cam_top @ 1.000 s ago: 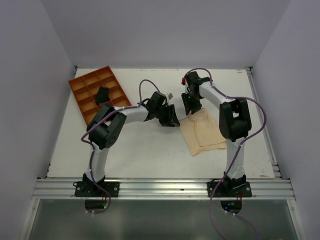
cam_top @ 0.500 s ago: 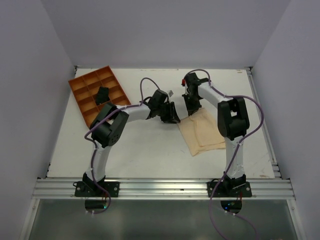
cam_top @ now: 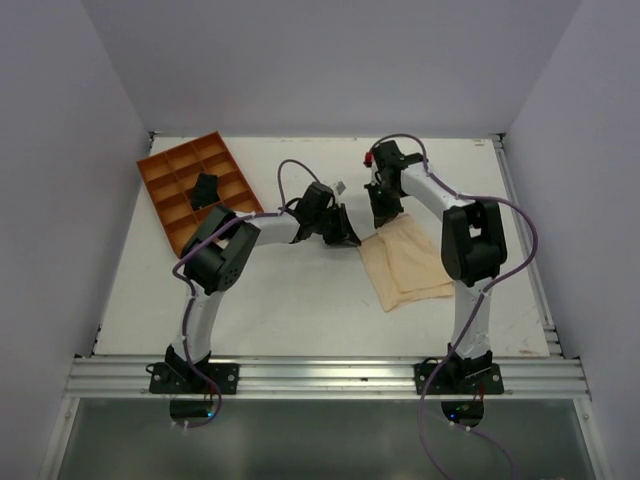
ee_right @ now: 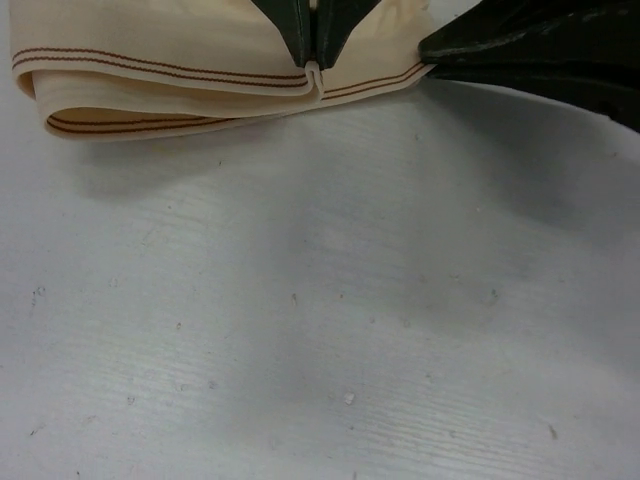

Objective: Roll the underwear
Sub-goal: Fold the underwear

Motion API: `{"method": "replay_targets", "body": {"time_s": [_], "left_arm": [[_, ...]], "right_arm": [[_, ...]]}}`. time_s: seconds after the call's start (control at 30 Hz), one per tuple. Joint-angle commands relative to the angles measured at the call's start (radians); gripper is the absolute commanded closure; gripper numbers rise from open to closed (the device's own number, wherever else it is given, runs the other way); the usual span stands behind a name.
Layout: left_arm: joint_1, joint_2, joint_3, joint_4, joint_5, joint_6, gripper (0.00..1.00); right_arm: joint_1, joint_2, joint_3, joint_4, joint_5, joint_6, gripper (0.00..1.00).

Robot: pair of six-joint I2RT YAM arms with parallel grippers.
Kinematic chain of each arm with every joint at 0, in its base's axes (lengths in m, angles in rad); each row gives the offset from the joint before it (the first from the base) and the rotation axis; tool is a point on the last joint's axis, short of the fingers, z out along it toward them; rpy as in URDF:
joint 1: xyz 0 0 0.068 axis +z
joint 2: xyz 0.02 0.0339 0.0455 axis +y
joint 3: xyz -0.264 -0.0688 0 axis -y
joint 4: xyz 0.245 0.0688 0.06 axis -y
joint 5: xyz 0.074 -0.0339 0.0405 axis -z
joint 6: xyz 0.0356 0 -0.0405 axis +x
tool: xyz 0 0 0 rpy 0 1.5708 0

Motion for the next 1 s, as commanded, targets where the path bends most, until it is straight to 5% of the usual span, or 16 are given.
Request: {"method": "replay_targets", "body": {"time_s": [0.0,0.7,0.97], "left_arm": [[0.003,-0.024,0.0,0.086,0.017,-0.019,1.0],[0.002,-0.022,-0.009,0.088,0.023,-0.016,1.0],[0.006,-0.036,-0.021,0.048,0.014,-0.004,0.93]], "right_arm": [[0.004,-0.106,-0.029,0.017,-0.071,0.027,1.0],[0.068,-0.117,-0.188,0.127,-0.136,0.153,1.0],[0.071,-0.119,-0.225,0.153,-0.111,0.183,0.87]]}}
